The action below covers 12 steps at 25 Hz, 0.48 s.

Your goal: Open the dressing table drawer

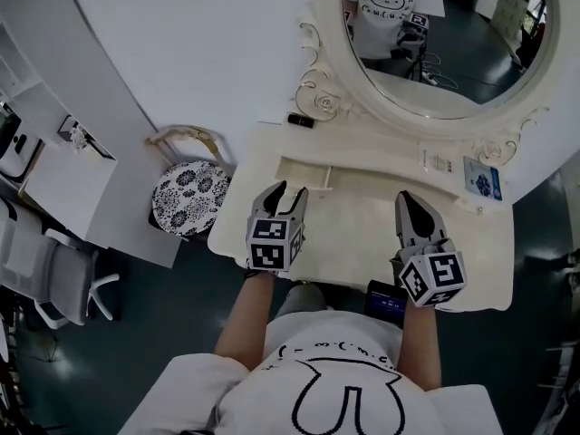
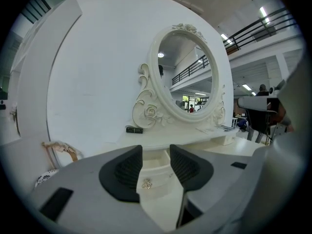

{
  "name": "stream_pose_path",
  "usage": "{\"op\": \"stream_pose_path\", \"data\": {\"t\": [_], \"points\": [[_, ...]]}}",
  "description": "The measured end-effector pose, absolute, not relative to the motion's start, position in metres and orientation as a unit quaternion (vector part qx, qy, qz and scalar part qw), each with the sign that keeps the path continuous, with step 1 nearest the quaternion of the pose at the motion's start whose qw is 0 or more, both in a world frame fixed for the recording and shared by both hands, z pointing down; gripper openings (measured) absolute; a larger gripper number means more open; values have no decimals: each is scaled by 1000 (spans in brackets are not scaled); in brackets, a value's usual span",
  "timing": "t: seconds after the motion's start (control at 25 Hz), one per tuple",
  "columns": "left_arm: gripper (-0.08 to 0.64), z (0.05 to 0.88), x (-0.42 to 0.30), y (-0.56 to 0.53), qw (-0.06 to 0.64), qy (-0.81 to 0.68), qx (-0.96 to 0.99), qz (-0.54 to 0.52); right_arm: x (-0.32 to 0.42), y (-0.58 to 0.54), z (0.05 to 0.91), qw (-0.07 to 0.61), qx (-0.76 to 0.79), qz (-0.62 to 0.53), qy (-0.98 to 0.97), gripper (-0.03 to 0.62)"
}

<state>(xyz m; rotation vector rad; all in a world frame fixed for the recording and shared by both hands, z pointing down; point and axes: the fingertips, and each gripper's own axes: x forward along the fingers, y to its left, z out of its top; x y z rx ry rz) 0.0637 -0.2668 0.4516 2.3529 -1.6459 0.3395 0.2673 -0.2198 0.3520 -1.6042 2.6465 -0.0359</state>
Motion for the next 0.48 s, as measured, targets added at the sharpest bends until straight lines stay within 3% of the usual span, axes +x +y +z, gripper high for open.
{"op": "stream_pose_path", "data": {"t": [0.16,0.36,0.48], "points": [[186,436,69,-267,104,-560,815,107,269,-219,341,37,-509,2,860,20],[53,408,71,-264,66,-560,821,87,263,-216,338,33,-505,5,862,20],[17,399,72,-261,46,-560,823,83,259,-215,339,22,-505,12,863,19]]}}
